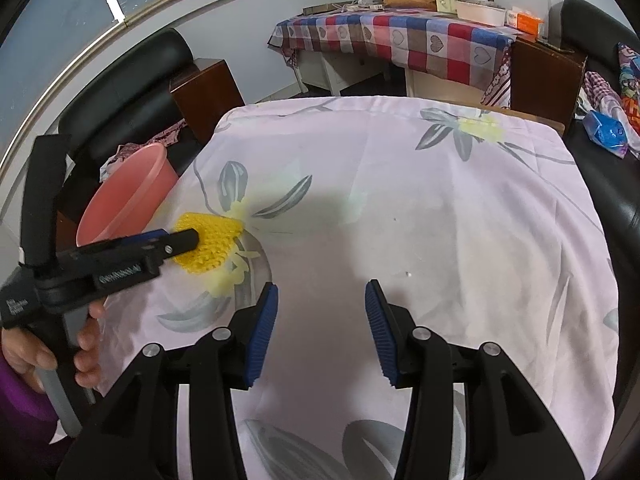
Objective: Collect trash
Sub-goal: 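Close the left tool on the yellow foam net and lift it, then carry the yellow foam net over the pink bin with the left tool, then open the left tool to drop the foam net into the bin, then raise the left tool up and away from the bin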
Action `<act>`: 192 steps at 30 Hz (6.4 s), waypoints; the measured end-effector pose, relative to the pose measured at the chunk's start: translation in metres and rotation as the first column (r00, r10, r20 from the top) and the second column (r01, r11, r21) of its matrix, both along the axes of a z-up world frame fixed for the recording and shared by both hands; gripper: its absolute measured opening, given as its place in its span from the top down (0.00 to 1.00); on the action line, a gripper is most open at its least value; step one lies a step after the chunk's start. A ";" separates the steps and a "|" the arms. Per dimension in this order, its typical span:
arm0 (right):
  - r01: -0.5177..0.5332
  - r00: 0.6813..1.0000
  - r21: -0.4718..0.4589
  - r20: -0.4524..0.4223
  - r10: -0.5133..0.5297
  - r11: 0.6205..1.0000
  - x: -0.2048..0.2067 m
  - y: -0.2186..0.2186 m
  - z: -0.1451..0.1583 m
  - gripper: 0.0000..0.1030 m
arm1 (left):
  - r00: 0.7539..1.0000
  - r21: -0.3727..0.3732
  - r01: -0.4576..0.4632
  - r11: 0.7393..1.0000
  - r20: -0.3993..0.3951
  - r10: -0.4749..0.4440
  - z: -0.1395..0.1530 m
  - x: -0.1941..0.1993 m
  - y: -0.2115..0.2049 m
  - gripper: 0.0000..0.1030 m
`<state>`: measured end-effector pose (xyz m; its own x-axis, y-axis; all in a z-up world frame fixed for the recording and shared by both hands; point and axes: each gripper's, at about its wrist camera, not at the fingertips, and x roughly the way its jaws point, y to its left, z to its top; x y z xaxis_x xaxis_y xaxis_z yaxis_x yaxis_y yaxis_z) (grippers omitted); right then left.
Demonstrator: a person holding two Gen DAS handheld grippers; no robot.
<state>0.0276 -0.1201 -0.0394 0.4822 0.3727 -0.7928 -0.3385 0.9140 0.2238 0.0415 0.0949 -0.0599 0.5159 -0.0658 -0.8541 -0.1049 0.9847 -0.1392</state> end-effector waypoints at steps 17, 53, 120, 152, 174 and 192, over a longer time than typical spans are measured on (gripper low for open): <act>0.012 0.999 0.000 -0.037 -0.012 1.000 0.002 0.003 -0.010 0.55 | 0.998 0.047 0.049 0.998 0.024 -0.050 -0.008 -0.001 -0.015 0.78; -0.108 0.990 -0.001 0.089 0.108 0.994 0.002 0.072 0.039 0.55 | 0.965 -0.043 -0.046 0.998 0.256 0.056 0.083 -0.068 0.029 0.85; -0.363 0.926 -0.062 0.083 0.368 0.930 0.025 0.291 0.035 0.55 | 0.895 0.023 -0.413 0.910 0.193 0.402 0.041 -0.071 0.213 0.62; -0.313 0.940 -0.065 0.123 0.319 0.947 0.010 0.231 0.045 0.55 | 0.905 0.032 -0.361 0.932 0.253 0.342 0.076 -0.084 0.156 0.51; -0.241 0.948 -0.075 0.196 0.251 0.968 -0.032 0.176 0.055 0.55 | 0.904 0.065 -0.324 0.944 0.316 0.289 0.098 -0.108 0.097 0.75; -0.206 0.958 -0.068 0.189 0.216 0.976 -0.032 0.161 0.051 0.55 | 0.916 0.077 -0.295 0.953 0.306 0.259 0.094 -0.105 0.083 0.75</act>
<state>-0.0049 0.0407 0.0116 0.5431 0.4466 -0.7111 -0.5572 0.8252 0.0927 -0.0632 0.1783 0.0343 0.7242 0.2078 -0.6575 -0.3483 0.9332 -0.0888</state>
